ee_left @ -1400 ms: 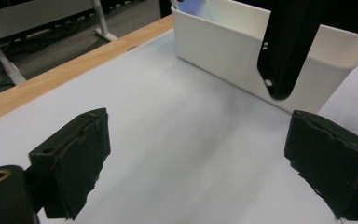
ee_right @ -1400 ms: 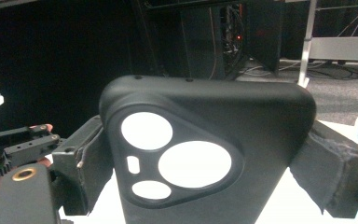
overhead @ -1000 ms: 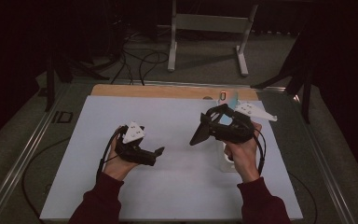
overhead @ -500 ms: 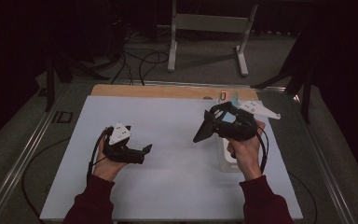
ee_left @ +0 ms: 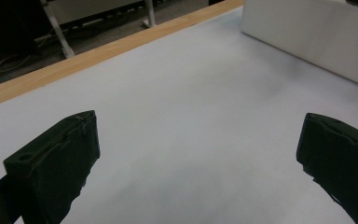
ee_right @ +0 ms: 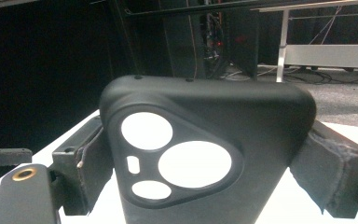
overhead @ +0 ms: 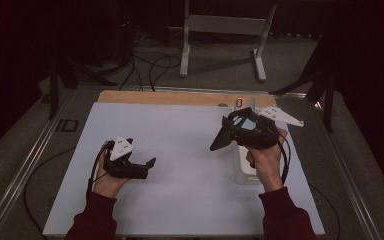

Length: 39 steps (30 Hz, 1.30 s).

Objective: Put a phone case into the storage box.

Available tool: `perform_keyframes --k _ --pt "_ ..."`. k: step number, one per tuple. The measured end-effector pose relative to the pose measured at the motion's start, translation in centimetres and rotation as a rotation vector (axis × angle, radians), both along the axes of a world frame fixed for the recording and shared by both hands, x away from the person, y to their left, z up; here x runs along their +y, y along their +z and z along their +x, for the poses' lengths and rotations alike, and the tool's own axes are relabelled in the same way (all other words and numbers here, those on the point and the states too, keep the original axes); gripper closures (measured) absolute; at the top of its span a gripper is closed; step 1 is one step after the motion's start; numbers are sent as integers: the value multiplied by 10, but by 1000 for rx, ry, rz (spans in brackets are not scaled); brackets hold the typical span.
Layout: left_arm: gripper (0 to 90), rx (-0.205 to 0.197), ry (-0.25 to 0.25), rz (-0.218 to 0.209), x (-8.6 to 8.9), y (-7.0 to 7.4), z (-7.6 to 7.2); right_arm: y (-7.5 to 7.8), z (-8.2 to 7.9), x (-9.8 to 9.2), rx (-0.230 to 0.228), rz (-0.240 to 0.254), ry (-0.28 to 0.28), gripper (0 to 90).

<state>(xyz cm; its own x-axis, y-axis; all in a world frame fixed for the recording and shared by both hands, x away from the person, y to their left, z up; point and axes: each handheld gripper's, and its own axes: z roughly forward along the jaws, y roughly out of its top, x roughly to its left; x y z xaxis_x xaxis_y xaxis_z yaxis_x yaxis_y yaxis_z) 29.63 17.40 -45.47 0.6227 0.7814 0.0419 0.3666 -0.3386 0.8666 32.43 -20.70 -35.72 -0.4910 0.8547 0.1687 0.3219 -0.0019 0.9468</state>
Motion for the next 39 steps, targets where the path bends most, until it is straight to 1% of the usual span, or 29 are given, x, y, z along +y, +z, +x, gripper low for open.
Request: perform_keyframes --k 7,11,12,19,23,27,31,39 --pt "0 -7 1 -15 6 -3 -3 1 1 -2 -1 -3 -5 135" --pt "0 -8 2 -15 6 -4 -4 2 1 -3 -2 -5 -8 135" --pt "0 -9 5 -16 9 -7 -6 2 1 -3 -2 -5 -8 135" --pt "0 -14 6 -22 13 -11 -9 2 3 -7 -3 -10 -20 136" --pt "0 -11 7 -17 15 -14 -10 2 4 -8 -5 -13 -22 136" --pt "0 -7 8 -23 19 -18 -12 3 5 -10 -5 -12 -30 136" --pt "0 -8 13 -24 22 -20 -14 4 5 -11 -8 -12 -33 136" --pt "0 -14 21 -37 30 -24 -20 4 7 -14 -7 -9 -44 137"
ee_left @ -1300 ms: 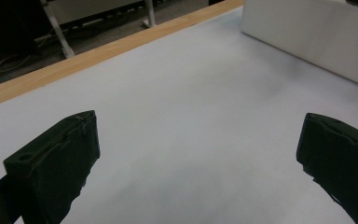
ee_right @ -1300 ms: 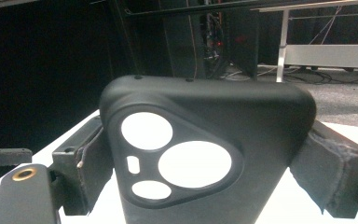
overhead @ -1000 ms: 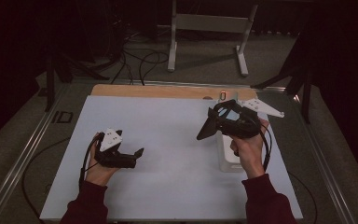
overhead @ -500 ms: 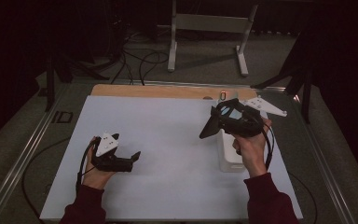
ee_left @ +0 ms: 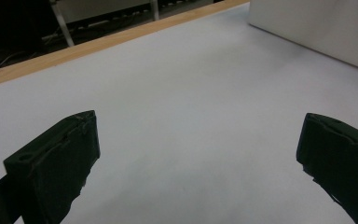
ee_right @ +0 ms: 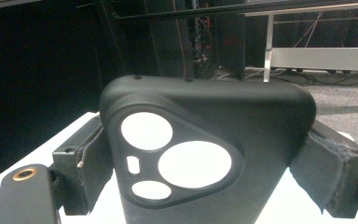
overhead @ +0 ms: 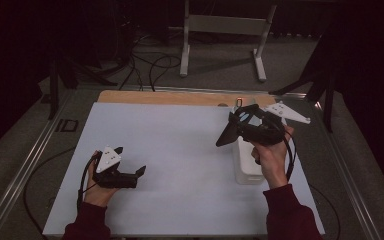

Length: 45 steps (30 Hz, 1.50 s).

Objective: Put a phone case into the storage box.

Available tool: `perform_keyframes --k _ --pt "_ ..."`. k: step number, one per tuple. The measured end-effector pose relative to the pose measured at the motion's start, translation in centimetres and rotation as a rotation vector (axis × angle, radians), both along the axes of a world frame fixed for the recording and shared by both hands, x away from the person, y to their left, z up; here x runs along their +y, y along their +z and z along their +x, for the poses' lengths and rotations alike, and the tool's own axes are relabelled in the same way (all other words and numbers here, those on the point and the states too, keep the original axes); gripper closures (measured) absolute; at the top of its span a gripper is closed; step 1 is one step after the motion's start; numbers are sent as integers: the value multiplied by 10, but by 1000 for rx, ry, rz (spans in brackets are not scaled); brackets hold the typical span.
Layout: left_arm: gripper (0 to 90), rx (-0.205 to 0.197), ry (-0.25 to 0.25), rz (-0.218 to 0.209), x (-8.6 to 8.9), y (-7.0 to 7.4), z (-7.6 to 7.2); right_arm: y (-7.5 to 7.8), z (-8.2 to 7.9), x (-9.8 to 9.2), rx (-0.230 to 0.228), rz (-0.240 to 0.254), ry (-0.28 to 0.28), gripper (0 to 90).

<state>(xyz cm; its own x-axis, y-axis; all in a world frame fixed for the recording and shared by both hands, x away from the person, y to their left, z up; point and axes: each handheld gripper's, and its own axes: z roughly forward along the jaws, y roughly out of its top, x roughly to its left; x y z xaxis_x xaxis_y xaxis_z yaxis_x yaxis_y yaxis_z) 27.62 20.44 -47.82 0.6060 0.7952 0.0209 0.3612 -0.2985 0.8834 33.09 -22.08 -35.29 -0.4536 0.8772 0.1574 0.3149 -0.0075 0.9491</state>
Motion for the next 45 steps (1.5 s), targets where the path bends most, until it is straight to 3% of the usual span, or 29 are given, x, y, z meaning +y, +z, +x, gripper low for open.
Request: perform_keyframes --k 21,45 --pt "0 -8 17 -17 18 -7 -12 2 7 -10 -5 -4 -38 137" --pt "0 -6 43 -17 24 -11 -15 7 28 -27 2 -24 -137 138"
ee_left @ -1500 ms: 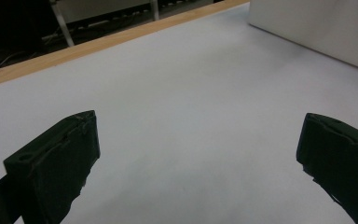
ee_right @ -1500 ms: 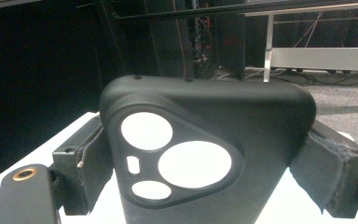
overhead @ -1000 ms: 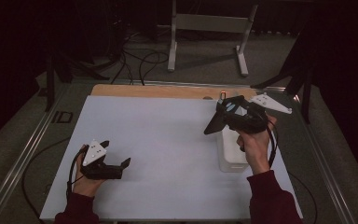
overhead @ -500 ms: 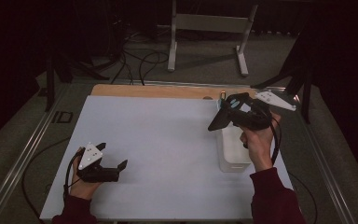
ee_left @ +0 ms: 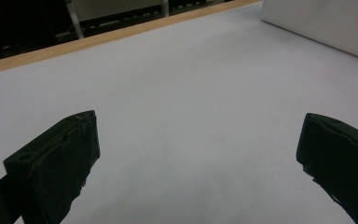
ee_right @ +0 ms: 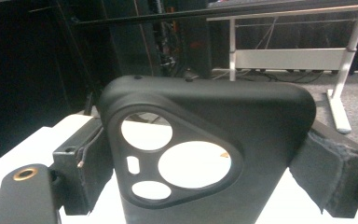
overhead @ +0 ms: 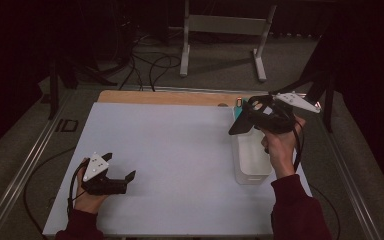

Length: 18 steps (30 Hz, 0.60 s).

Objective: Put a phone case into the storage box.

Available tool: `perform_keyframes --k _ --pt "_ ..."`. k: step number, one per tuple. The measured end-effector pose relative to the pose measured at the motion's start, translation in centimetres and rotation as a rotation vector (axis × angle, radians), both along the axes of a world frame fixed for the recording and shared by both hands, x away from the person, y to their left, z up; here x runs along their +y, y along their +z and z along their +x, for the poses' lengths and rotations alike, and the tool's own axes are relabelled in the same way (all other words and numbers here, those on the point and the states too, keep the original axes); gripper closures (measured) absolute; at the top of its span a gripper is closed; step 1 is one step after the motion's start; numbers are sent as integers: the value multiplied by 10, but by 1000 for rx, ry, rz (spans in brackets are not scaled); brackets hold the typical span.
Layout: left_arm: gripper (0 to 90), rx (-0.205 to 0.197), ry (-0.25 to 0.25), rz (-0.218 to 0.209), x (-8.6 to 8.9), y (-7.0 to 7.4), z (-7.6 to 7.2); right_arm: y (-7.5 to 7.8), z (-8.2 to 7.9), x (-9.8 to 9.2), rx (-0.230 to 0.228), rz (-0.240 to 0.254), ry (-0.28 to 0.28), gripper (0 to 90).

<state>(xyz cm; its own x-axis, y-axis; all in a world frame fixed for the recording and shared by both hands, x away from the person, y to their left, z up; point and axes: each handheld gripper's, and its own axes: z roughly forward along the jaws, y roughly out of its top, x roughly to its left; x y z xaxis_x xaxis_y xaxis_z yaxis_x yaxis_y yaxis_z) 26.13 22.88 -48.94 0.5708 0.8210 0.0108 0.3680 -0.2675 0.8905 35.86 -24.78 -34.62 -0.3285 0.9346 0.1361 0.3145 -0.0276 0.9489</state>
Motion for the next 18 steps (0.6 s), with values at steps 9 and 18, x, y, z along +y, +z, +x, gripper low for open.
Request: perform_keyframes --k 9,18 --pt "0 -1 2 -4 1 0 0 0 9 -5 5 -13 -33 138" --pt "0 -3 2 -3 1 1 0 3 15 -8 5 -14 -59 138"
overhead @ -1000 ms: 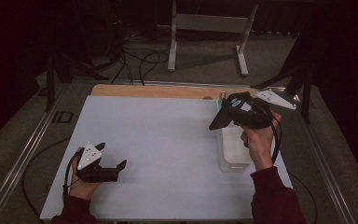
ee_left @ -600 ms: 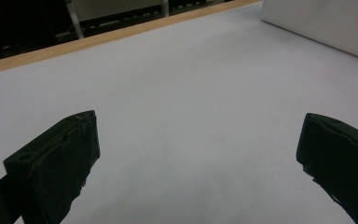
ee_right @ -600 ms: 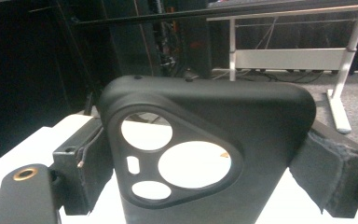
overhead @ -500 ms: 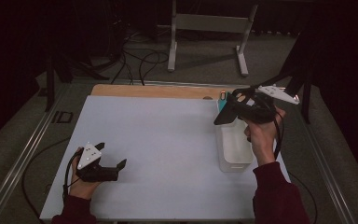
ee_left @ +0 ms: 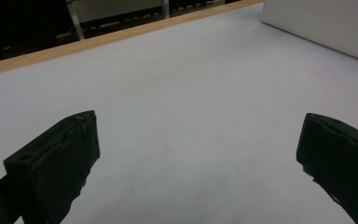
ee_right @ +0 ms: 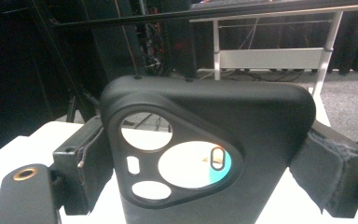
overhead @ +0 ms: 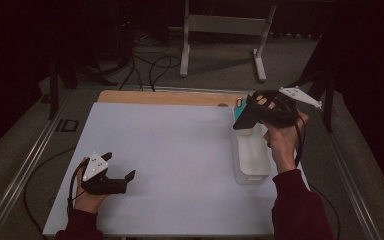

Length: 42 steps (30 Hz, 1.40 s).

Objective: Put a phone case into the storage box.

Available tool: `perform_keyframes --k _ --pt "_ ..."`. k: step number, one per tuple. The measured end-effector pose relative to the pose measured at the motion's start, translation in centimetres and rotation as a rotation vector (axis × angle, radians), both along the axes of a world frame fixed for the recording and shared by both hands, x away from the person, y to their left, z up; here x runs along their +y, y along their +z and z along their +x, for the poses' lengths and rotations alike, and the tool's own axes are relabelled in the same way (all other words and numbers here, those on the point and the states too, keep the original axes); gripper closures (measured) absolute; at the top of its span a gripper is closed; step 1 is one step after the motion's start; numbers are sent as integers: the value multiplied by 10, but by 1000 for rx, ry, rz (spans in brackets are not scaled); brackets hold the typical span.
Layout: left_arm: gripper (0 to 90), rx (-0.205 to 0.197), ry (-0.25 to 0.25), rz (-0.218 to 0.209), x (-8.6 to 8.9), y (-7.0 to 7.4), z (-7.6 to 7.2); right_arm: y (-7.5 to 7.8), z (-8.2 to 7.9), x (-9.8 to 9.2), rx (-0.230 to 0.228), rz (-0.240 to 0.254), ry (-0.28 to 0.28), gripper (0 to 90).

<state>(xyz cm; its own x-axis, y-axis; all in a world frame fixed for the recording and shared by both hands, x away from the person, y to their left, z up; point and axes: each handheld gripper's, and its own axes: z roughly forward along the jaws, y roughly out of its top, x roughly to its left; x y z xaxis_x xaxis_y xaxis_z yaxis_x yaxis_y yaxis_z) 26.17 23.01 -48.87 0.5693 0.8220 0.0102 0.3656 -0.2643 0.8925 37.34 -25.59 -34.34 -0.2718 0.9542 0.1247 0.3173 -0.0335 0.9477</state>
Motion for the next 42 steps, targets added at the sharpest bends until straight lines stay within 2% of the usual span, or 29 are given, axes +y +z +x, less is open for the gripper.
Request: perform_keyframes --k 8,16,18,21,42 --pt "0 2 1 -9 0 0 0 -1 8 -4 6 -22 -31 138" --pt "0 1 4 -13 1 0 0 -6 16 -9 22 -23 -73 138" --pt "0 0 5 -14 1 0 0 -8 18 -8 25 -42 -80 138" --pt "0 0 5 -13 1 0 0 -10 21 -7 31 -57 -81 138" --pt "0 -4 7 -13 2 1 0 -17 36 -10 68 -78 -118 138"
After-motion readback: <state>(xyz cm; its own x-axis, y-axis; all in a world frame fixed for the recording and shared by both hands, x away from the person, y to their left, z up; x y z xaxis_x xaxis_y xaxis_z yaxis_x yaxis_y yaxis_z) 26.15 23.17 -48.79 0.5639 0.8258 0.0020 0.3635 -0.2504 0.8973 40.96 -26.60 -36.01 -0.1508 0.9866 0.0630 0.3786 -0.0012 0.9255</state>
